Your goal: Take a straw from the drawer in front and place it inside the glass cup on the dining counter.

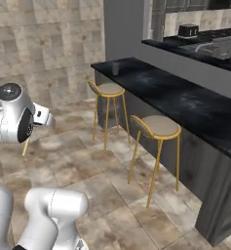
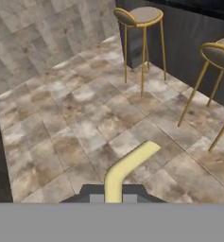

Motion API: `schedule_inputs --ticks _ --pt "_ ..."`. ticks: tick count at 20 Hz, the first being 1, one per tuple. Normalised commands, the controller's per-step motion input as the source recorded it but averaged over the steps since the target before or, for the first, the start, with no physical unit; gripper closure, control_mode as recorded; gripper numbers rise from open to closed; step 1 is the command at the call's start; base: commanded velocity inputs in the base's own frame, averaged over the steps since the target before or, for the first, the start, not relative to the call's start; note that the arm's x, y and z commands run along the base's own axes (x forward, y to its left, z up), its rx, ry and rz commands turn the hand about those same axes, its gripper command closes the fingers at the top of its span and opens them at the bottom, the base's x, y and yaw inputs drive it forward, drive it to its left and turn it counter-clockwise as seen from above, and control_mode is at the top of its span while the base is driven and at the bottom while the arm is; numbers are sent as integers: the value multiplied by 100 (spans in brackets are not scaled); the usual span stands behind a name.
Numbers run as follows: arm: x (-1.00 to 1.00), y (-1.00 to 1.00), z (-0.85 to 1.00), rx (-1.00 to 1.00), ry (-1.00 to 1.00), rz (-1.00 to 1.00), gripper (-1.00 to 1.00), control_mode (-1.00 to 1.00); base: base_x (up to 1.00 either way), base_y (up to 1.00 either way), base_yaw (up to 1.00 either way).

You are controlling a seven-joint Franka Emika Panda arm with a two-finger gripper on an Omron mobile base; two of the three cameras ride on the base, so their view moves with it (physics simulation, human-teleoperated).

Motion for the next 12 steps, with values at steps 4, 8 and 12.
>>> schedule_inputs --ticks 4,8,12 --pt "0 0 0 0 0 0 100 100 41 100 -34" --pt "0 0 0 0 0 0 100 100 37 100 -33" --pt "0 0 0 0 0 0 100 100 35 100 -33"
